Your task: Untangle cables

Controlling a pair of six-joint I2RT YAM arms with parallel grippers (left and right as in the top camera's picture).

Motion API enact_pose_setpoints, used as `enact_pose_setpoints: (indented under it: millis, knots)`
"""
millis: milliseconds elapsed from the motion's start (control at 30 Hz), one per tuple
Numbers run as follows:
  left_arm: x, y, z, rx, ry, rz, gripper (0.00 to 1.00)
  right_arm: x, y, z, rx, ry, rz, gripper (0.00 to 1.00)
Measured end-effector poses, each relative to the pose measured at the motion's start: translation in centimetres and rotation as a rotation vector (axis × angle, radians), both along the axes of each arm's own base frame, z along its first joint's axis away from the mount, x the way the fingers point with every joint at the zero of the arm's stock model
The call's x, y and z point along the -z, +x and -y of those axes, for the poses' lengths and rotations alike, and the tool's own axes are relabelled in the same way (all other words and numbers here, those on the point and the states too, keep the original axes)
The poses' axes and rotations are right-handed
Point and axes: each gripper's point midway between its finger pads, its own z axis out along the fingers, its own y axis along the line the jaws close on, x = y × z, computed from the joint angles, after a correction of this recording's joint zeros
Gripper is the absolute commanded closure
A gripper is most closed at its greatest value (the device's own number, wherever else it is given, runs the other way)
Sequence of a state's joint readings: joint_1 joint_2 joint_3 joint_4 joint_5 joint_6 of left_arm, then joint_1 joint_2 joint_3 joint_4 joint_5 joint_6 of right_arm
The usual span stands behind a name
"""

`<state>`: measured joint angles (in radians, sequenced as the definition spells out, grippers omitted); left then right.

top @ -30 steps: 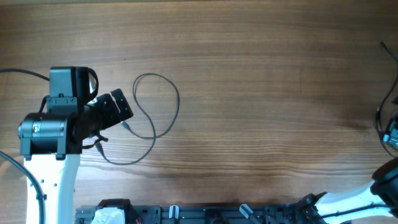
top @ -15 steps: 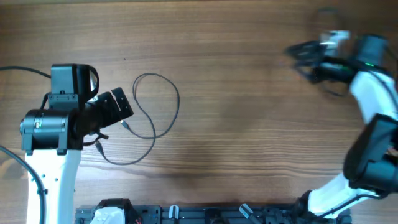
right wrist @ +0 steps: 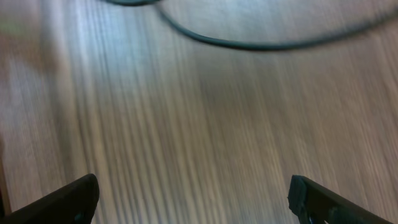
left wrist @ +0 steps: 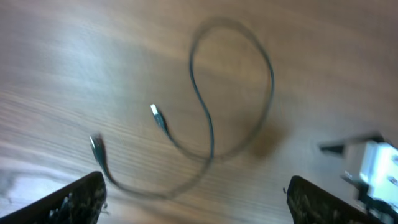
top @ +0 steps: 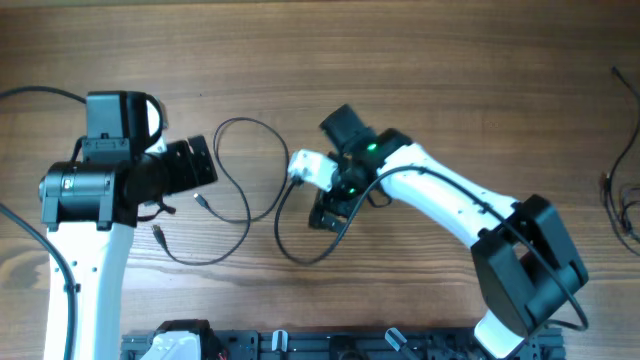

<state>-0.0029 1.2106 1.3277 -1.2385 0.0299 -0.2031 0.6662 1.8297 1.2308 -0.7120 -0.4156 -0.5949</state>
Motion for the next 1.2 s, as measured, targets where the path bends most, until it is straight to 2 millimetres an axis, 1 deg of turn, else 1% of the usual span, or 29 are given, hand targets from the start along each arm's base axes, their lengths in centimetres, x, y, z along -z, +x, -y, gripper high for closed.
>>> enact_pose_setpoints:
  millis: [67,133,167,200,233,267,300,333,367,400,433,467,500,533,567,600,667,733,767,800,833,867,933,967,1000,1067,1133,1167,1200]
  knots:
    - [0.7,-0.7,0.8,0.04,-0.031,-0.052,0.09,-0.2,-0.3,-2.0,-0.058,0.029,0.068,0.0]
    - [1.4,-0.4,1.1,0.058,-0.047,-0.065,0.09,-1.3,0.1,-4.5,-0.081,0.082,0.161,0.0]
    - [2.1,0.1,1.3,0.066,-0.053,-0.056,0.08,-2.4,0.5,-5.5,-0.077,0.113,0.217,0.0]
    - [3.1,0.4,1.4,0.072,-0.056,-0.062,0.08,-4.2,1.1,-6.0,-0.057,0.142,0.283,0.0]
    - [5.1,0.6,1.5,0.077,-0.063,-0.09,0.08,-7.5,2.4,-5.8,-0.007,0.173,0.382,0.0]
    - [6.3,0.5,1.6,0.077,-0.066,-0.119,0.09,-9.6,3.6,-4.9,0.057,0.168,0.459,0.0]
    - [7.6,0.9,1.6,0.078,-0.068,-0.127,0.09,-12.0,4.8,-3.6,0.137,0.159,0.543,0.0]
    - [9.0,0.8,1.6,0.078,-0.071,-0.152,0.11,-15.2,6.2,-1.4,0.259,0.133,0.655,0.0]
    - [10.4,0.7,1.7,0.08,-0.072,-0.179,0.14,-17.1,7.2,0.5,0.353,0.11,0.727,0.0]
    - [11.5,0.7,1.7,0.08,-0.076,-0.195,0.18,-19.9,8.2,3.3,0.486,0.077,0.823,0.0]
    - [13.3,0.6,1.8,0.084,-0.079,-0.226,0.19,-22.4,8.9,6.7,0.623,0.035,0.912,0.0]
    - [14.5,0.6,1.9,0.09,-0.086,-0.246,0.21,-24.3,9.1,9.6,0.734,-0.004,0.978,0.0]
    - [15.4,0.7,2.2,0.106,-0.097,-0.258,0.21,-25.7,8.7,12.1,0.81,-0.045,1.018,0.0]
    - [16.0,0.6,2.4,0.119,-0.106,-0.268,0.22,-26.6,8.2,13.5,0.855,-0.057,1.039,0.0]
    - [16.7,0.9,2.8,0.147,-0.125,-0.266,0.22,-27.6,7.5,14.6,0.898,-0.051,1.054,0.0]
    - [17.3,0.9,3.1,0.167,-0.135,-0.268,0.23,-28.4,7.0,15.2,0.922,-0.028,1.059,0.0]
    - [19.2,0.9,3.6,0.217,-0.149,-0.284,0.23,-30.2,5.6,15.6,0.934,0.073,1.052,0.0]
    - [21.3,0.7,4.0,0.263,-0.147,-0.297,0.23,-31.1,4.4,14.7,0.876,0.167,1.016,0.0]
    - [21.6,0.8,4.1,0.273,-0.146,-0.291,0.23,-30.6,3.7,13.8,0.82,0.197,0.973,0.0]
    - [22.4,1.3,4.7,0.33,-0.141,-0.274,0.24,-30.1,3.4,13.2,0.782,0.209,0.941,0.0]
    - [22.6,1.5,5.1,0.363,-0.133,-0.264,0.25,-29.5,3.1,12.6,0.748,0.211,0.911,0.0]
    - [22.7,1.9,5.7,0.397,-0.125,-0.249,0.28,-28.7,2.8,12.2,0.718,0.201,0.879,0.0]
    - [22.9,2.8,7.0,0.47,-0.109,-0.216,0.48,-27.3,2.4,11.5,0.67,0.18,0.826,0.0]
    - [22.9,3.3,7.8,0.508,-0.103,-0.195,0.55,-26.5,2.3,11.2,0.649,0.162,0.805,0.0]
    - [23.1,3.6,8.6,0.54,-0.101,-0.18,0.55,-25.8,2.3,11.0,0.632,0.142,0.791,0.0]
    - [23.2,3.9,10.9,0.617,-0.108,-0.155,0.51,-25.3,2.5,10.9,0.625,0.124,0.784,0.0]
    - [23.2,3.3,13.3,0.693,-0.129,-0.145,0.48,-25.5,2.8,11.2,0.638,0.115,0.802,0.0]
    - [23.1,2.9,14.9,0.743,-0.144,-0.134,0.48,-25.6,2.9,11.4,0.649,0.109,0.814,0.0]
    - [23.0,2.7,15.9,0.774,-0.149,-0.123,0.48,-25.7,3.0,11.5,0.656,0.105,0.82,0.0]
